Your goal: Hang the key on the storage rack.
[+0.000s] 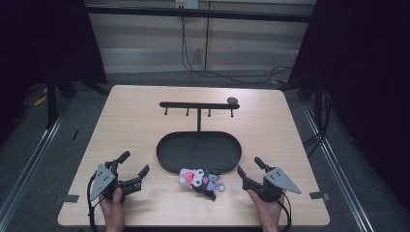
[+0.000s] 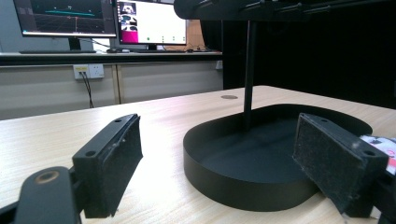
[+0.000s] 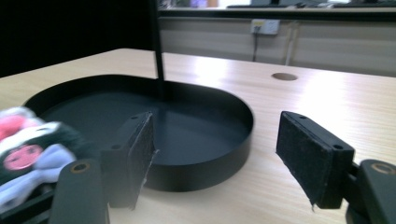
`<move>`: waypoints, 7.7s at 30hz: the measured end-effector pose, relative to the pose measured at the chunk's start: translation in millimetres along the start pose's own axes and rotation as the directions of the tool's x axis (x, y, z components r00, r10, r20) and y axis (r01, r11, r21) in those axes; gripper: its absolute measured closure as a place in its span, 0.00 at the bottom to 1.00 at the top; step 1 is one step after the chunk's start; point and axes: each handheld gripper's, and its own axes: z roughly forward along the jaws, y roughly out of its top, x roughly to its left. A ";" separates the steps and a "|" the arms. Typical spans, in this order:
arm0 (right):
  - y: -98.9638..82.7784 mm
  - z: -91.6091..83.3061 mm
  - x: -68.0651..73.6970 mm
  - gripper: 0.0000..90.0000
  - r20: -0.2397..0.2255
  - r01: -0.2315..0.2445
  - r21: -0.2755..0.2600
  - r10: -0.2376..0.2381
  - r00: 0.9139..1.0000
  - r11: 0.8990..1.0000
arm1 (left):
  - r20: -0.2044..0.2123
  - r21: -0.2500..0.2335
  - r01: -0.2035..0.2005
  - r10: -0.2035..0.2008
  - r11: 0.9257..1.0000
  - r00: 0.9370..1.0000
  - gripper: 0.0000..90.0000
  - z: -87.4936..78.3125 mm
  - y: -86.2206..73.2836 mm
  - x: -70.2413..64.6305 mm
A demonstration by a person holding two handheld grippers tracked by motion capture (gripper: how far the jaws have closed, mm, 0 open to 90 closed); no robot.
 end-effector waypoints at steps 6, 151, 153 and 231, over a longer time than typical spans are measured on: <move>8.8 -3.0 0.2 0.38 -0.057 -0.011 0.048 0.014 0.998 0.999 | 0.000 0.000 0.000 0.000 1.000 1.000 0.17 0.0 0.0 0.0; 131.2 121.8 92.5 0.97 -0.781 0.771 0.599 -0.052 0.622 0.218 | -0.001 -0.001 -0.004 0.004 1.000 1.000 0.17 -0.1 0.1 0.3; 137.6 122.2 96.1 0.97 -0.786 0.781 0.590 -0.073 0.613 0.203 | 0.001 -0.002 -0.005 0.005 1.000 1.000 0.17 0.0 0.1 0.4; 246.7 233.6 72.4 0.97 -0.776 0.759 0.607 -0.034 0.630 0.234 | 0.006 0.000 -0.005 0.005 1.000 1.000 0.17 -0.2 0.0 0.3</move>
